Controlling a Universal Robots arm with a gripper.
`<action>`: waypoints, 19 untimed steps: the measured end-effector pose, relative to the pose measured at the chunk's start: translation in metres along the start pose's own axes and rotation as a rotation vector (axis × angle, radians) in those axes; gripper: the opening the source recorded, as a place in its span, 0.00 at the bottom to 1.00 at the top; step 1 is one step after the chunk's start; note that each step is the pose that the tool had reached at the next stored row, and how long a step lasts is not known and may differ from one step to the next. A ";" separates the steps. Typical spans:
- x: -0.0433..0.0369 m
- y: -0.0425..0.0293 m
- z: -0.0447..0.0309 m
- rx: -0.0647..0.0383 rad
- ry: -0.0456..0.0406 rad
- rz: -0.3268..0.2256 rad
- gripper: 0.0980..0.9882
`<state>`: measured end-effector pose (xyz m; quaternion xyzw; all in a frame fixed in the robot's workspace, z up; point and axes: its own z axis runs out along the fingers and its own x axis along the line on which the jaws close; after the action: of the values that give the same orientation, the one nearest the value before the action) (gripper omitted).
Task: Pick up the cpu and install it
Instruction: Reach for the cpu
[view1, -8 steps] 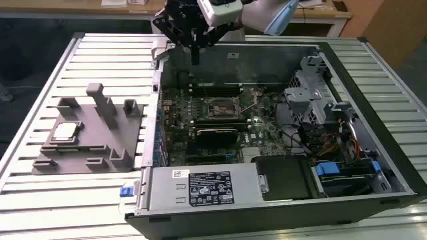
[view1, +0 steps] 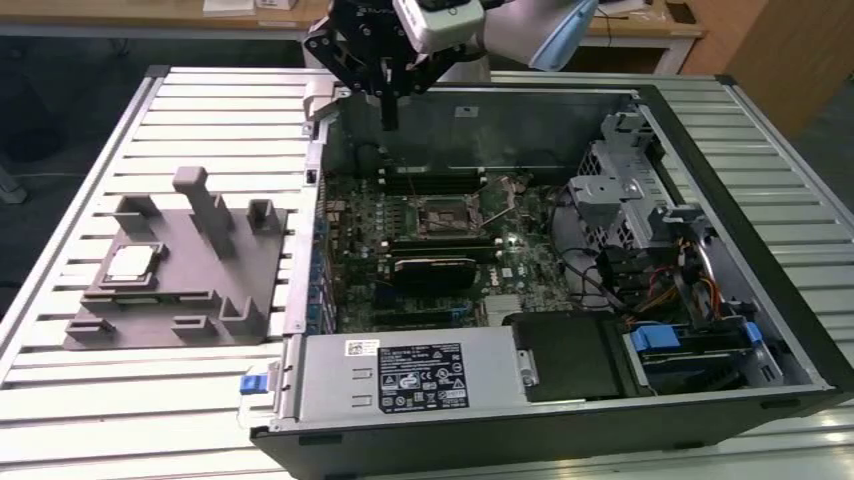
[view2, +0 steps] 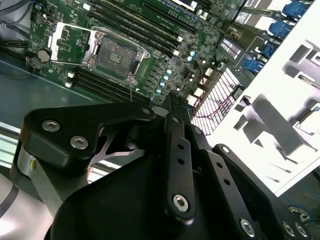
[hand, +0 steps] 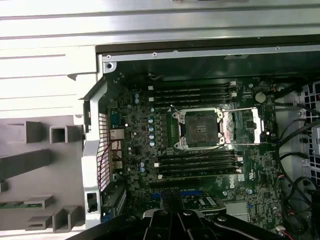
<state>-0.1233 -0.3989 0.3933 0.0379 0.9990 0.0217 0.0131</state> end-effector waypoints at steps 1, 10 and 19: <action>0.0004 0.0000 0.0000 0.000 0.0000 0.000 0.01; 0.0066 -0.0005 -0.0002 0.000 0.0000 0.000 0.01; 0.0149 -0.0011 -0.0004 0.000 0.0000 0.000 0.01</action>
<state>-0.1382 -0.3989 0.3933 0.0379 0.9990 0.0217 0.0131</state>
